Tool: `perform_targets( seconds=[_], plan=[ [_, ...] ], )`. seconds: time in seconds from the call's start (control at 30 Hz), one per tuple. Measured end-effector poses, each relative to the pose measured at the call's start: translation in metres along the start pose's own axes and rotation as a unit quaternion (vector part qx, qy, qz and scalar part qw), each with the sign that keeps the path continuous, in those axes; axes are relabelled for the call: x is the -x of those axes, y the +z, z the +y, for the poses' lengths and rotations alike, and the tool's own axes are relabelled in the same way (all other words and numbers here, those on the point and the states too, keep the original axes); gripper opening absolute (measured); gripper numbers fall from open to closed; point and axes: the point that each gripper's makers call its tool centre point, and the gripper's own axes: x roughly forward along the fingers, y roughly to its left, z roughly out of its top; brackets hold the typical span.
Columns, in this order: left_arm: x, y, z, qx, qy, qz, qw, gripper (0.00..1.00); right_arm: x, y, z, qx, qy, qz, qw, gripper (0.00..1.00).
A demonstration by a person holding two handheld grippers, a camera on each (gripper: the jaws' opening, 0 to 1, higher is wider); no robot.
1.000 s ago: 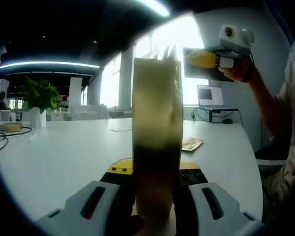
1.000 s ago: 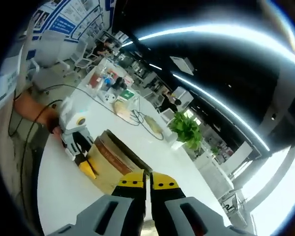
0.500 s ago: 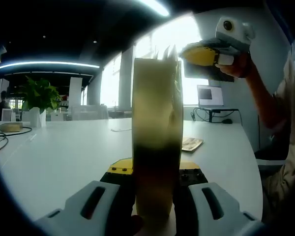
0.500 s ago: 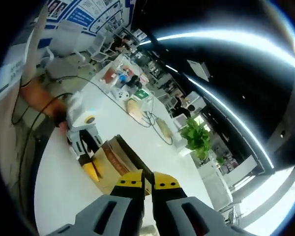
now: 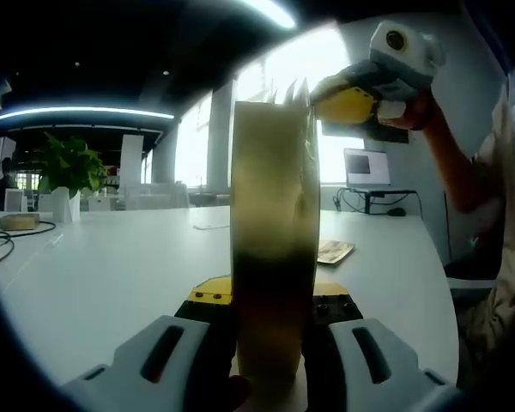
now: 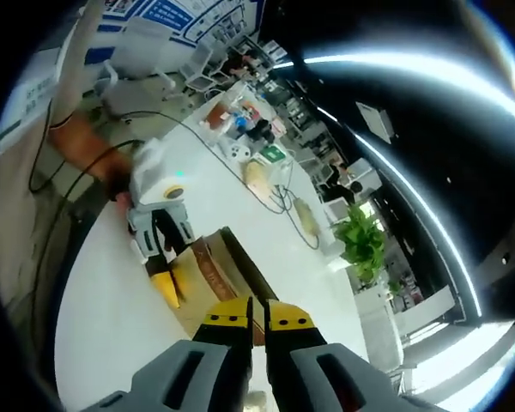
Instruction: Extract single mask from mask box in order stack masks on table
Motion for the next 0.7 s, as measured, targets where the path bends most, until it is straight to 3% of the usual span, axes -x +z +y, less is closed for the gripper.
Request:
perform_targets(
  seconds=[0.7],
  plan=[
    [0.000,0.000,0.000,0.001,-0.001,0.000,1.0000,0.19,-0.016,-0.002,0.004,0.066,0.044,0.025,0.9965,0.01]
  ],
)
